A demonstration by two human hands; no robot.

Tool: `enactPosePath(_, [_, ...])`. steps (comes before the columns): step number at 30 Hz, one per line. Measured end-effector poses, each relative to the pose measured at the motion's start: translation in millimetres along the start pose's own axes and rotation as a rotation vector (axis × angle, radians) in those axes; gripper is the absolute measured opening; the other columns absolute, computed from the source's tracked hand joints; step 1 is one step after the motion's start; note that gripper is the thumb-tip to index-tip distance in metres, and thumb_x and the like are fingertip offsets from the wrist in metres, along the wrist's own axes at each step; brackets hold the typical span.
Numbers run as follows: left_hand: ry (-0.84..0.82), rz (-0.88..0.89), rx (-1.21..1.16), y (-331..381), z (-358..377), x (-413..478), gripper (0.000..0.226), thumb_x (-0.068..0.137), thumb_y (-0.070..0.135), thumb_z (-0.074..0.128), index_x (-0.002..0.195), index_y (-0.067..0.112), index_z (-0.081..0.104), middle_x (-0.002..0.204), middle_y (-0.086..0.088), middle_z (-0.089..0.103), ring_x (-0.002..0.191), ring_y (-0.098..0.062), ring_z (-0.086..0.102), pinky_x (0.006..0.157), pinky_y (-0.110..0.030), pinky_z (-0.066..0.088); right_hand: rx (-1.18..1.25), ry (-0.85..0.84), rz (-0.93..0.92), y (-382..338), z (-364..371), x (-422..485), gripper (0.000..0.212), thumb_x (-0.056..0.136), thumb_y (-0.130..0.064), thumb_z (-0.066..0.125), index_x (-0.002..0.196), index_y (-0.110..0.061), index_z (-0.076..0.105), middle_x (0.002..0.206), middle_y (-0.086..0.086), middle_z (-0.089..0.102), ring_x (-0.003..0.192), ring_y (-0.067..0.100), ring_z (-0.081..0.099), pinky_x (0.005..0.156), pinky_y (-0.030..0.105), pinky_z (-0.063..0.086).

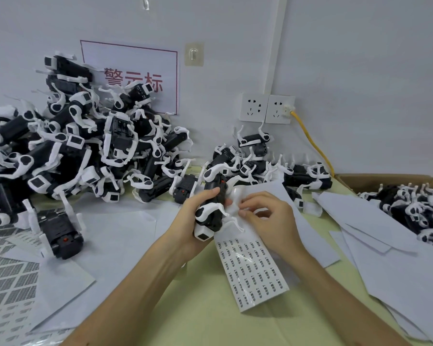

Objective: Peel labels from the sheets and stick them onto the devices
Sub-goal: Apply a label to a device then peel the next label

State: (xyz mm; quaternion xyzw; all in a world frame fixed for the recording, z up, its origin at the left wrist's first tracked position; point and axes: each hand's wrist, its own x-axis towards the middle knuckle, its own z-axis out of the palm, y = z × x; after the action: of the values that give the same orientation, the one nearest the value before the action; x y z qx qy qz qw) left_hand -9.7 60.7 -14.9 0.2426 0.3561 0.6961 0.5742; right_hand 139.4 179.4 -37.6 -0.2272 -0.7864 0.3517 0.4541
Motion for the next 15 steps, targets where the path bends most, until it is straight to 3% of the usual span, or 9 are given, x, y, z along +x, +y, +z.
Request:
enactPosePath(4, [0.001, 0.019, 0.027, 0.4, 0.8, 0.6, 0.024, 0.082, 0.029, 0.074, 0.098, 0.015, 0.083, 0.1, -0.005, 0.077, 0.085, -0.016, 0.075, 0.077, -0.028, 0.06, 0.026, 0.028, -0.017, 0.1, -1.1, 0.2, 0.016, 0.081, -0.001, 0.082, 0.08, -0.016, 0.078, 0.095, -0.018, 0.071, 0.082, 0.008, 0.07, 0.075, 0.021, 0.054])
enactPosePath(9, [0.002, 0.034, 0.046, 0.5, 1.4, 1.1, 0.022, 0.083, 0.028, 0.071, 0.096, 0.016, 0.084, 0.097, -0.004, 0.077, 0.084, -0.014, 0.074, 0.088, -0.033, 0.053, -0.01, 0.027, -0.018, 0.2, 1.9, -0.4, 0.017, 0.083, -0.001, 0.08, 0.082, -0.018, 0.074, 0.097, -0.017, 0.07, 0.083, 0.009, 0.068, 0.076, 0.023, 0.053])
enactPosePath(15, [0.054, 0.06, 0.007, -2.2, 4.8, 0.6, 0.023, 0.084, 0.028, 0.072, 0.101, 0.015, 0.081, 0.099, -0.005, 0.074, 0.081, -0.016, 0.072, 0.085, -0.032, 0.053, -0.045, 0.025, -0.044, 4.3, 1.7, -1.0, 0.016, 0.086, -0.003, 0.079, 0.086, -0.018, 0.073, 0.099, -0.013, 0.071, 0.085, 0.007, 0.069, 0.077, 0.015, 0.052])
